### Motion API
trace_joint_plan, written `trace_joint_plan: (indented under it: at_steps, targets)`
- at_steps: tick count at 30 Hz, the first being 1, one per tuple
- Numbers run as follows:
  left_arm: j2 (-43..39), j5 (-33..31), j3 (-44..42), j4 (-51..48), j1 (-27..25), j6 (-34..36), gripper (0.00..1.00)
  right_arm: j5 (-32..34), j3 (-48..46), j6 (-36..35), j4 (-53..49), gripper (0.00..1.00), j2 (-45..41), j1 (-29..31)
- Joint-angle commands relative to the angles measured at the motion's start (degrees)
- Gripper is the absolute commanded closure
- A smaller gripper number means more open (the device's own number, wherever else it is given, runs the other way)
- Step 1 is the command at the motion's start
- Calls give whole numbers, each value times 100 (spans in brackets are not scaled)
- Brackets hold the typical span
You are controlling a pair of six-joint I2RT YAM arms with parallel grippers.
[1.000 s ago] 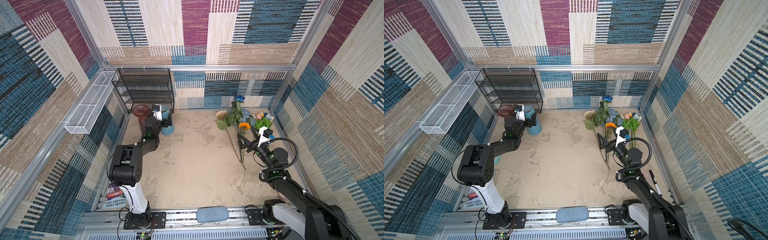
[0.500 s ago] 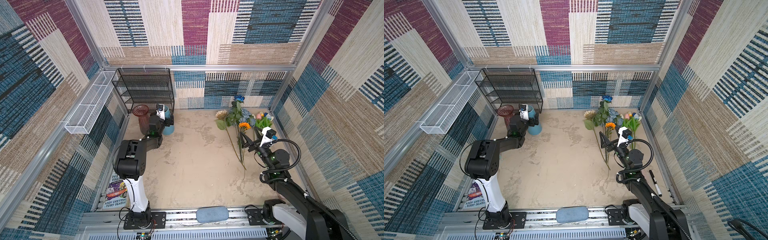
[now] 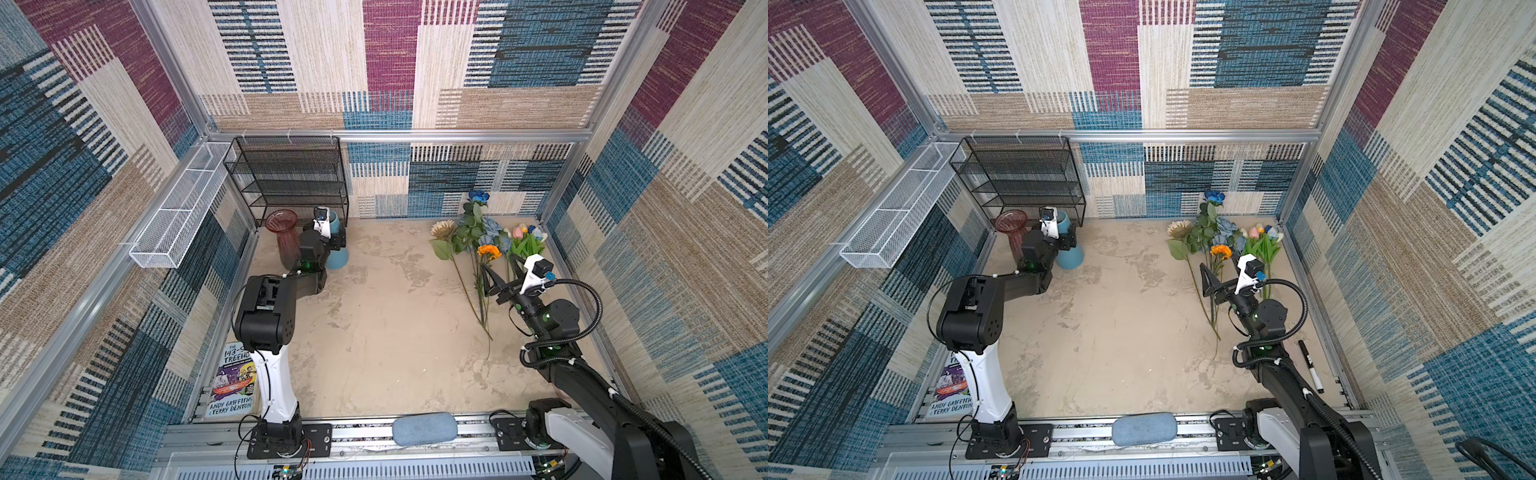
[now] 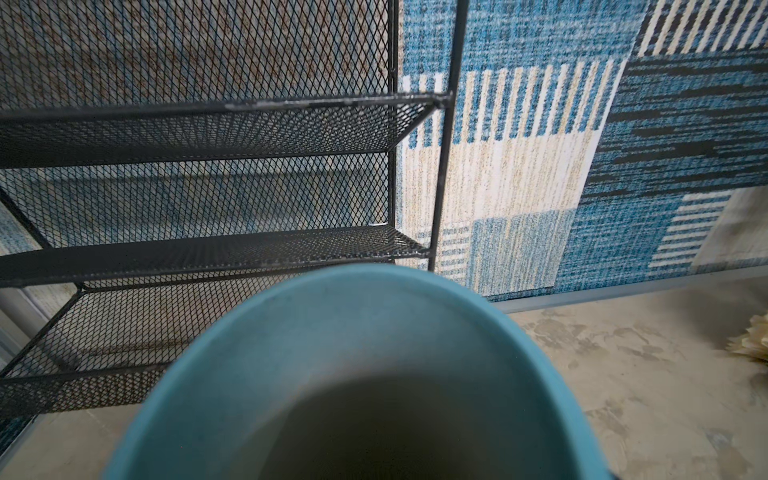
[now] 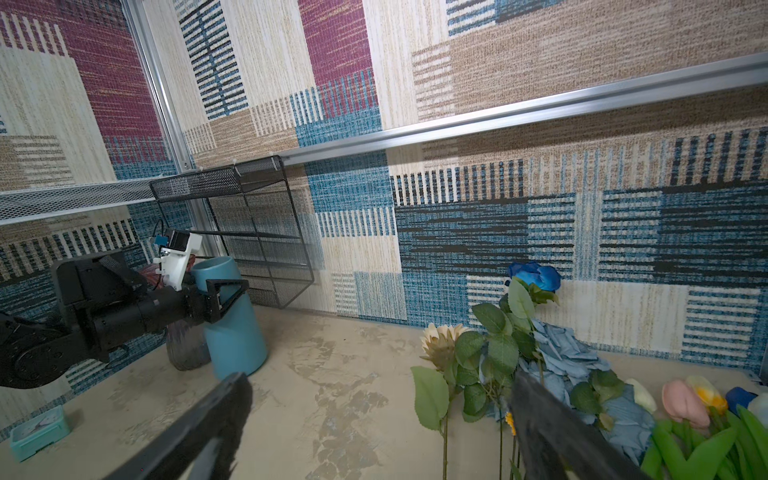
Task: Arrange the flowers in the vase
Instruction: 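Grasp the rim of the light-blue vase with the left gripper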
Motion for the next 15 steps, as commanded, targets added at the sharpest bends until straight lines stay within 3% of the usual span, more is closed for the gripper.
trace_joint_plan:
  at_steps: [1,5,10,12,15]
  targets:
    - [47,-80,36,148,-2,62,15,52,4,-29,23,0,-35,9]
    - [41,13,21,167,-2,2,17,67,22,-50,-31,0,-87,8]
    - [-81,237,-65,113,-20,-70,32,118,54,-40,-74,0,-93,8]
    - [-190,472,-147,74,-44,-70,48,128,162,-42,-176,0,-31,8]
    - [-392,638,-378,69,-139,-18,52,146,382,-6,-375,0,86,8]
